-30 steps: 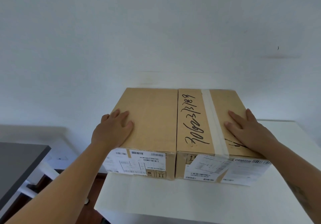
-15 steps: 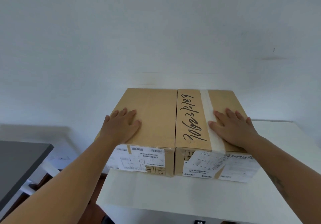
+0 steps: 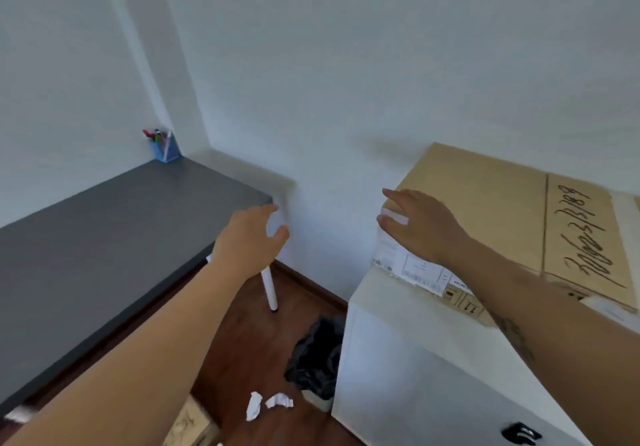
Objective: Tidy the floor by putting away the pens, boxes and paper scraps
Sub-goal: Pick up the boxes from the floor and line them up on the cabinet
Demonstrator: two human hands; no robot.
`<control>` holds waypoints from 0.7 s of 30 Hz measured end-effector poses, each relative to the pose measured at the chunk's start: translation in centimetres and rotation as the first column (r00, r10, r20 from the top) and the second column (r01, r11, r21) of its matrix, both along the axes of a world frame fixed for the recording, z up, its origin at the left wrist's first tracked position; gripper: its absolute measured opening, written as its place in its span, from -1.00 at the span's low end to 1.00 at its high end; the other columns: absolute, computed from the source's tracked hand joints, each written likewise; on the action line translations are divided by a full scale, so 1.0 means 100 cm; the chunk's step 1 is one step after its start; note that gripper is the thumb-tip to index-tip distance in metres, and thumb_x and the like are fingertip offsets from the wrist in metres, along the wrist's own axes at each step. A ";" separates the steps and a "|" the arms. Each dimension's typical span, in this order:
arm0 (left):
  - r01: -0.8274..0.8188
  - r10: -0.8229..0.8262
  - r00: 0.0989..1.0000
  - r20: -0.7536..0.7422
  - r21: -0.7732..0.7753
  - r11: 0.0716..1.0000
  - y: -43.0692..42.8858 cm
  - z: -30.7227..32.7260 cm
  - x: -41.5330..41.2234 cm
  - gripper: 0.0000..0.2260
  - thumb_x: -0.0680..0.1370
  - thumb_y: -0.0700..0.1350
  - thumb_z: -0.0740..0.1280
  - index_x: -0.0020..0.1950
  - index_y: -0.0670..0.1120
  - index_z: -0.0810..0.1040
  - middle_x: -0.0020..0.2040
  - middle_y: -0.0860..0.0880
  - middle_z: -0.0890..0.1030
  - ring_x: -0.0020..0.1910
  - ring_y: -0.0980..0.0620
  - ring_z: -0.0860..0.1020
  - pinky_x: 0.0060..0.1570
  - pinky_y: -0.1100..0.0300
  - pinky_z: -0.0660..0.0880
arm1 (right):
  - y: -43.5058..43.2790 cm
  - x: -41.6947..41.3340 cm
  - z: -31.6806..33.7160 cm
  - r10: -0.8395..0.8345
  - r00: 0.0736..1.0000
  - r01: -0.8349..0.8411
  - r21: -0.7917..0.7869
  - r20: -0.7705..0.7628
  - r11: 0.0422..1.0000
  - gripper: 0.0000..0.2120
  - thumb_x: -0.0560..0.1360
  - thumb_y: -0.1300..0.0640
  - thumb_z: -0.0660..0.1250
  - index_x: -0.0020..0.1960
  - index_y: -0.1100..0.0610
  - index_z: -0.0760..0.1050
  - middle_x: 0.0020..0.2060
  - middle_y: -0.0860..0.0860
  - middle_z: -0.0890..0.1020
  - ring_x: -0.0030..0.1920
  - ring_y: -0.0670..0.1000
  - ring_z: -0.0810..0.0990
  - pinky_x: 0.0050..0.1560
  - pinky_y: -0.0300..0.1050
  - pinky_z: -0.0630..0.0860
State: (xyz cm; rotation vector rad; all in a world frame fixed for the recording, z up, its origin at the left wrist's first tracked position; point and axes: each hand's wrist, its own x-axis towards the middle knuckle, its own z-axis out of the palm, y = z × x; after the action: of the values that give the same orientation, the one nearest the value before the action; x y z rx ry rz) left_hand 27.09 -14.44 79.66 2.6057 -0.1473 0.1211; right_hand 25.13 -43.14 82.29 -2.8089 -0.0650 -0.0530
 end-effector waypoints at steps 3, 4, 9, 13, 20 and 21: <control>-0.150 0.150 0.988 -0.038 -0.008 0.989 0.082 -0.011 -0.044 -0.55 0.57 0.11 0.26 0.44 0.04 0.40 0.38 0.00 0.50 0.33 -0.03 0.46 0.27 -0.06 0.45 | 0.087 -0.003 -0.004 0.128 0.992 -0.129 0.052 0.020 0.990 -0.45 0.57 -0.16 0.16 0.52 -0.04 0.23 0.47 0.01 0.35 0.48 0.07 0.26 0.46 0.15 0.20; -0.178 0.178 0.983 -0.044 -0.002 0.984 0.096 -0.014 -0.054 -0.57 0.58 0.10 0.25 0.43 0.04 0.41 0.37 0.00 0.49 0.35 -0.04 0.43 0.26 -0.04 0.43 | 0.103 -0.007 -0.005 0.147 0.989 -0.146 0.073 0.004 0.987 -0.46 0.57 -0.14 0.17 0.52 -0.04 0.23 0.47 0.01 0.34 0.48 0.07 0.26 0.46 0.13 0.20; -0.385 0.385 0.916 -0.116 0.021 0.923 0.209 -0.041 -0.141 -0.54 0.59 0.15 0.23 0.46 0.05 0.36 0.44 0.00 0.44 0.44 -0.07 0.34 0.37 -0.08 0.37 | 0.229 -0.022 -0.038 0.306 0.943 -0.272 0.225 -0.132 0.936 -0.43 0.54 -0.14 0.21 0.52 -0.07 0.21 0.48 0.06 0.31 0.46 0.13 0.29 0.42 0.14 0.29; -0.520 0.515 0.838 -0.181 0.023 0.854 0.275 -0.070 -0.199 -0.54 0.59 0.15 0.22 0.46 0.04 0.36 0.44 -0.01 0.44 0.43 -0.07 0.36 0.37 -0.06 0.37 | 0.305 -0.041 -0.069 0.377 0.892 -0.313 0.262 -0.250 0.913 -0.43 0.53 -0.16 0.20 0.51 -0.10 0.20 0.43 0.08 0.36 0.43 0.13 0.32 0.36 0.08 0.34; -0.696 0.647 0.676 -0.352 -0.018 0.717 0.324 -0.122 -0.251 -0.51 0.59 0.14 0.24 0.48 0.02 0.32 0.45 -0.04 0.41 0.41 -0.09 0.38 0.34 -0.09 0.40 | 0.382 -0.056 -0.132 0.467 0.797 -0.386 0.272 -0.382 0.881 -0.43 0.57 -0.14 0.17 0.54 -0.10 0.15 0.50 0.07 0.27 0.45 0.16 0.32 0.33 0.12 0.36; -0.721 0.656 0.647 -0.389 -0.030 0.693 0.326 -0.134 -0.255 -0.50 0.58 0.13 0.25 0.49 0.02 0.31 0.46 -0.05 0.40 0.40 -0.10 0.39 0.34 -0.09 0.40 | 0.392 -0.054 -0.146 0.470 0.780 -0.383 0.280 -0.413 0.880 -0.43 0.58 -0.13 0.17 0.55 -0.10 0.14 0.51 0.07 0.26 0.46 0.16 0.30 0.34 0.12 0.35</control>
State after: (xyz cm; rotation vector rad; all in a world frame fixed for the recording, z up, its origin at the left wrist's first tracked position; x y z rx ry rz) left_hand 1.58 18.17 66.23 2.3005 0.9693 -0.0663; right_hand 19.70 -3.97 67.67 -2.4731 -0.5539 0.6968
